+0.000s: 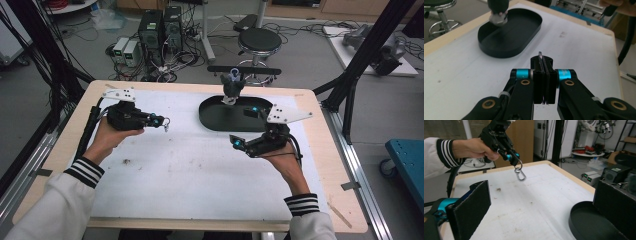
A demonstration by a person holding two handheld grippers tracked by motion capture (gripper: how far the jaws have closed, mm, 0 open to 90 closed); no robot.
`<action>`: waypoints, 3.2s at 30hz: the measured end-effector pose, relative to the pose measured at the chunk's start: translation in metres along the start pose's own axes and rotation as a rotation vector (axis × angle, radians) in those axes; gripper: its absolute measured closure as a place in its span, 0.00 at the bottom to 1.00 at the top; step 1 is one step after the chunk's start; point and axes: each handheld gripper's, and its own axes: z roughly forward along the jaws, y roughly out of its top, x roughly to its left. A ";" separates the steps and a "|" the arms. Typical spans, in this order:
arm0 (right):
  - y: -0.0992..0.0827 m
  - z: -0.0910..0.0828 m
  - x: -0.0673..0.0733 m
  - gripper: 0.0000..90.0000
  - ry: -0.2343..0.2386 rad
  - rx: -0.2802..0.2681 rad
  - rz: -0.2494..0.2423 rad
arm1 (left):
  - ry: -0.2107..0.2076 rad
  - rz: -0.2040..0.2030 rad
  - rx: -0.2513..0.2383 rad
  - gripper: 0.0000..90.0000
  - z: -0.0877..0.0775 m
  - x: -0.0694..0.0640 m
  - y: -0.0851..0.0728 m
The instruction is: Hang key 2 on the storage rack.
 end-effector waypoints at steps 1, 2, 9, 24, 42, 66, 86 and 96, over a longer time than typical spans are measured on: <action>0.001 0.003 0.001 0.01 0.008 0.004 0.002 | -0.008 0.001 -0.015 0.98 0.001 -0.002 0.001; 0.002 0.005 0.001 0.01 0.017 0.008 0.003 | -0.014 0.007 -0.024 0.98 0.002 -0.004 0.001; 0.009 0.023 0.006 0.01 0.094 0.037 0.016 | -0.071 0.027 -0.074 0.98 0.013 -0.017 0.004; 0.012 0.052 0.011 0.05 0.183 0.091 0.010 | -0.161 0.072 -0.139 0.98 0.031 -0.038 0.011; 0.010 0.070 0.012 0.27 0.278 0.112 -0.014 | -0.212 0.089 -0.166 0.98 0.044 -0.051 0.014; 0.009 0.077 0.012 0.75 0.337 0.095 -0.022 | -0.240 0.098 -0.184 0.98 0.043 -0.052 0.014; 0.008 0.075 0.012 0.96 0.360 0.098 0.004 | -0.273 0.123 -0.184 0.98 0.045 -0.055 0.013; 0.008 0.076 0.010 0.99 0.379 0.124 0.027 | -0.273 0.133 -0.178 0.96 0.047 -0.054 0.012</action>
